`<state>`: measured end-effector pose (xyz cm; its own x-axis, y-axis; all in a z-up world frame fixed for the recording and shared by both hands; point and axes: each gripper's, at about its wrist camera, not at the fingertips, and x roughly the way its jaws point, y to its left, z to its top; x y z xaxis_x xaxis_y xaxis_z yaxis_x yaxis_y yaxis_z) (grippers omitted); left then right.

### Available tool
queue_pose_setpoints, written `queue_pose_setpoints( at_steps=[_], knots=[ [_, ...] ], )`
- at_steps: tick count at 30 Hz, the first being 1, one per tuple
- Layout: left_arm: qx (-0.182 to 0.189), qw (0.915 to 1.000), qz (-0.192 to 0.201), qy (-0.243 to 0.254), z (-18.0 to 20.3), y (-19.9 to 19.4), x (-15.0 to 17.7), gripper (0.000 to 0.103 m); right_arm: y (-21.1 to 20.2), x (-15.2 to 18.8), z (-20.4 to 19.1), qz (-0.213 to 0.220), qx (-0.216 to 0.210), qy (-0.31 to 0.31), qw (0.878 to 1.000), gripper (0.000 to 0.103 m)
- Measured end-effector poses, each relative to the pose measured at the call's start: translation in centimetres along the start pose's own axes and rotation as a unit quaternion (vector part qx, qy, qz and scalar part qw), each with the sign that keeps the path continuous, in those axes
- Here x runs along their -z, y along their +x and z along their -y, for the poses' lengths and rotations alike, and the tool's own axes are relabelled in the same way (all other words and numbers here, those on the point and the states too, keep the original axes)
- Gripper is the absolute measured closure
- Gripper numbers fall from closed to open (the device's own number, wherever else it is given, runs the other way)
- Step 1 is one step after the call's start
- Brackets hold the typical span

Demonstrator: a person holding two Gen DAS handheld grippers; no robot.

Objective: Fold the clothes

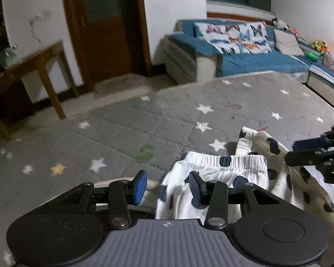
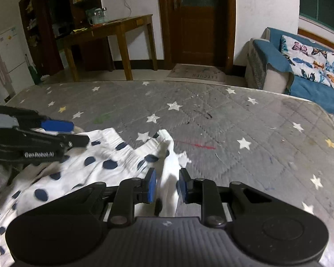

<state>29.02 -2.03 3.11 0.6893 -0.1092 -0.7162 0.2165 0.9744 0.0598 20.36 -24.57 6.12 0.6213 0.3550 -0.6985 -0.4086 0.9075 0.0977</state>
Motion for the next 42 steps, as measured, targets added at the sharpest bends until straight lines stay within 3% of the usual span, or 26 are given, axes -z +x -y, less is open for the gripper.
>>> queue_pose_setpoints(
  at_steps=[4,7,9,11,19,25,28,31,34,36,39,42],
  knots=[
    [0.022,0.9997,-0.012,0.003,0.0,1.4,-0.1,0.06,1.8,-0.8,0.4,-0.005,-0.01,0.007,1.0,0.083],
    [0.038,0.9992,-0.009,0.011,0.2,1.7,-0.1,0.075,3.0,-1.0,0.4,-0.011,-0.011,0.004,1.0,0.09],
    [0.026,0.9996,-0.005,0.006,-0.3,1.7,-0.1,0.091,3.4,-1.0,0.4,-0.014,-0.008,0.002,1.0,0.095],
    [0.01,0.9999,0.0,-0.002,-0.9,1.6,-0.1,0.097,3.6,-1.0,0.4,-0.014,-0.001,-0.001,1.0,0.099],
    [-0.055,0.9977,0.019,-0.035,-3.4,1.1,-0.3,0.099,1.7,-0.7,3.0,0.005,0.056,0.014,0.998,0.1],
    [-0.109,0.9907,-0.002,-0.082,-7.7,1.8,0.3,0.098,1.1,-0.1,6.9,-0.005,0.12,0.047,0.992,0.099],
    [-0.114,0.9899,-0.004,-0.085,-8.7,1.6,0.4,0.086,1.0,0.6,8.6,-0.013,0.144,0.058,0.988,0.093],
    [-0.126,0.9899,0.006,-0.064,-8.3,0.9,0.1,0.086,0.3,0.5,8.6,0.002,0.157,0.051,0.986,0.091],
    [-0.121,0.9909,0.028,-0.053,-7.6,-0.1,-0.3,0.086,-0.7,0.1,7.8,0.017,0.141,0.033,0.989,0.09],
    [-0.099,0.9937,0.032,-0.042,-6.7,-0.3,-0.5,0.088,-0.4,-0.3,7.1,0.011,0.106,0.025,0.994,0.09],
    [-0.069,0.9973,0.021,-0.015,-5.3,0.3,-0.6,0.088,1.0,-0.5,6.0,-0.009,0.066,0.011,0.998,0.09],
    [-0.052,0.9986,0.006,-0.001,-4.3,1.5,-0.6,0.089,2.8,-0.4,5.0,-0.022,0.059,-0.002,0.998,0.09]
  ],
)
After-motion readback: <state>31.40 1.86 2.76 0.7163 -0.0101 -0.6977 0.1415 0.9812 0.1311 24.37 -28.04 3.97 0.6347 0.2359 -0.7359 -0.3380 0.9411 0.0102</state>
